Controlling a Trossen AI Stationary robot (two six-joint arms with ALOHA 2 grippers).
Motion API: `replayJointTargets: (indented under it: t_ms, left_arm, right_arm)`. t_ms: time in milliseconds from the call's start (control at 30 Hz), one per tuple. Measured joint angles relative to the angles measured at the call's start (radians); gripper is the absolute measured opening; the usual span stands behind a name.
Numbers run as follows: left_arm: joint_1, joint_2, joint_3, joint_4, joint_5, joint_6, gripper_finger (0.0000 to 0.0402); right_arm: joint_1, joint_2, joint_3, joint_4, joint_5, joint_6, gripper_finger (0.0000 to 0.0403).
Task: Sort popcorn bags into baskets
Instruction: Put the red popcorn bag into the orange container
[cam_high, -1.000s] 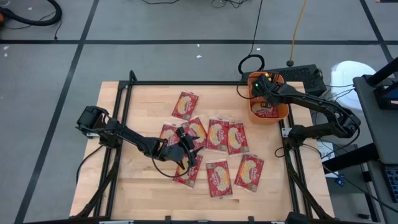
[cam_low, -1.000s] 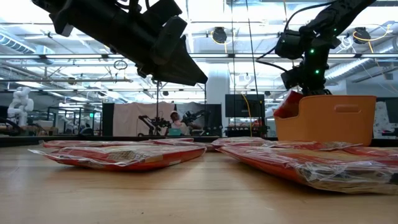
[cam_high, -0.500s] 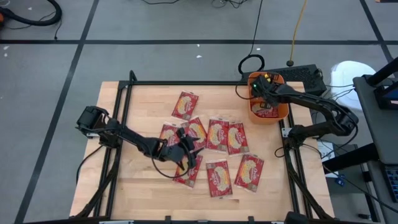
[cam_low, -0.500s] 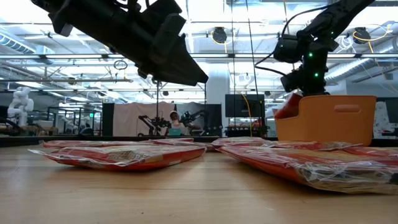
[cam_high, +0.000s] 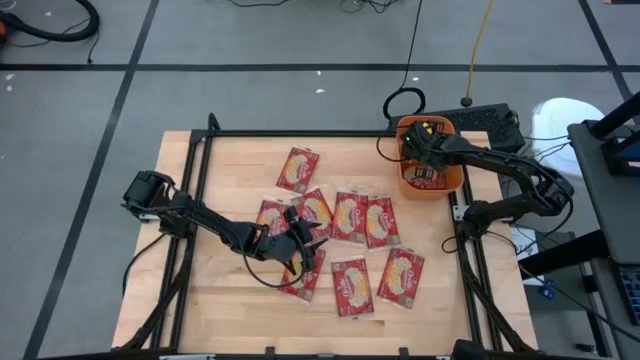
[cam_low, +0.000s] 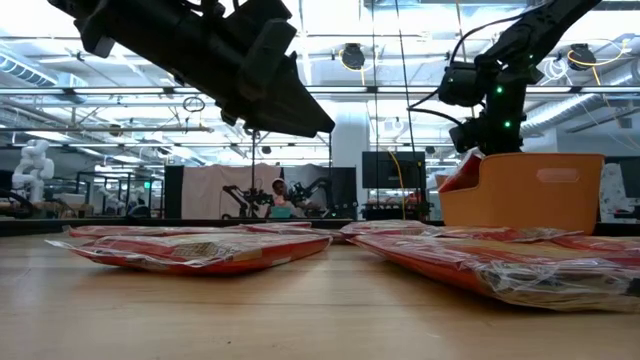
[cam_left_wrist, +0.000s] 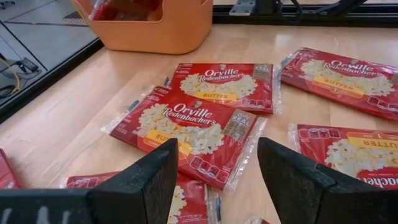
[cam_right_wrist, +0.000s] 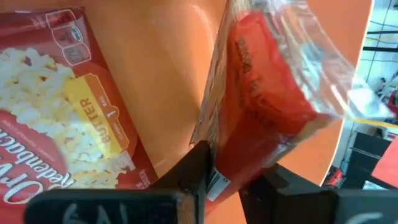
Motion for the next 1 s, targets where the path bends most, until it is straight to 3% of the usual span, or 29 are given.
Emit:
replayJointTargets:
  t_ms: [200, 600, 900, 1000]
  left_arm:
    - [0.000, 0.000, 0.000, 0.000, 0.000, 0.000, 0.0223]
    - [0.000, 0.000, 0.000, 0.000, 0.000, 0.020, 0.0223]
    - [0.010, 0.000, 0.000, 0.000, -0.001, 0.032, 0.0223]
    - [0.009, 0.000, 0.000, 0.000, -0.001, 0.032, 0.0223]
  right_arm:
    - [0.002, -0.012, 0.000, 0.001, 0.036, -0.017, 0.0010]
    - [0.136, -0.133, 0.039, -0.034, 0.354, -0.042, 0.0006]
    - [0.229, -0.082, 0.053, -0.084, 0.576, 0.031, 0.0011]
    - [0.249, -0.046, 0.053, -0.121, 0.585, 0.135, 0.0012]
